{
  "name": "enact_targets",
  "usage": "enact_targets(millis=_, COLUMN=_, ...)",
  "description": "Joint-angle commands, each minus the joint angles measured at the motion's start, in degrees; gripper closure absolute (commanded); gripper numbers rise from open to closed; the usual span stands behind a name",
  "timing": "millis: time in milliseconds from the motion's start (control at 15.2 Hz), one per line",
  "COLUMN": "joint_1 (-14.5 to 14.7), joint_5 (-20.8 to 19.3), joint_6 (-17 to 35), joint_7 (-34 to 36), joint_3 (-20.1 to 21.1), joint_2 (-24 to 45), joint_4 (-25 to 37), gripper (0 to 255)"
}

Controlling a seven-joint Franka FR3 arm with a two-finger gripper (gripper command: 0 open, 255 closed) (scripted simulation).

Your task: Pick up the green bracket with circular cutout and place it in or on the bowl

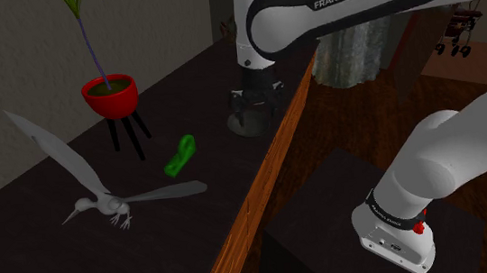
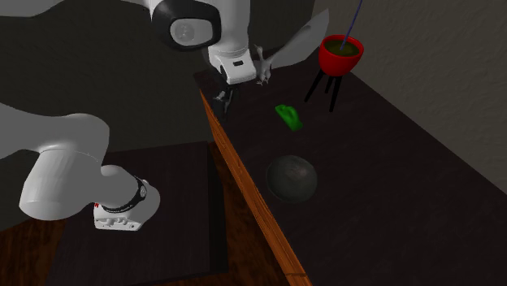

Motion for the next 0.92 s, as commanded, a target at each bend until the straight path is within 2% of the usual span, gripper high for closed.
enact_targets(millis=0, joint_1=-0.75, joint_5=0.07, joint_6=2.96, joint_7=5.18, joint_3=2.12, joint_2=4.08, joint_4=1.61, gripper=0)
enact_targets(millis=198, joint_1=-1.89, joint_5=-1.11, joint_6=6.84, joint_7=13.01, joint_3=5.07, joint_2=10.83, joint_4=4.99, gripper=0)
enact_targets(millis=462, joint_1=-2.92, joint_5=-4.78, joint_6=11.14, joint_7=24.00, joint_3=7.85, joint_2=20.50, joint_4=10.62, gripper=0)
enact_targets(millis=858, joint_1=-1.66, joint_5=-12.77, joint_6=14.89, joint_7=40.27, joint_3=8.11, joint_2=35.40, joint_4=21.34, gripper=0)
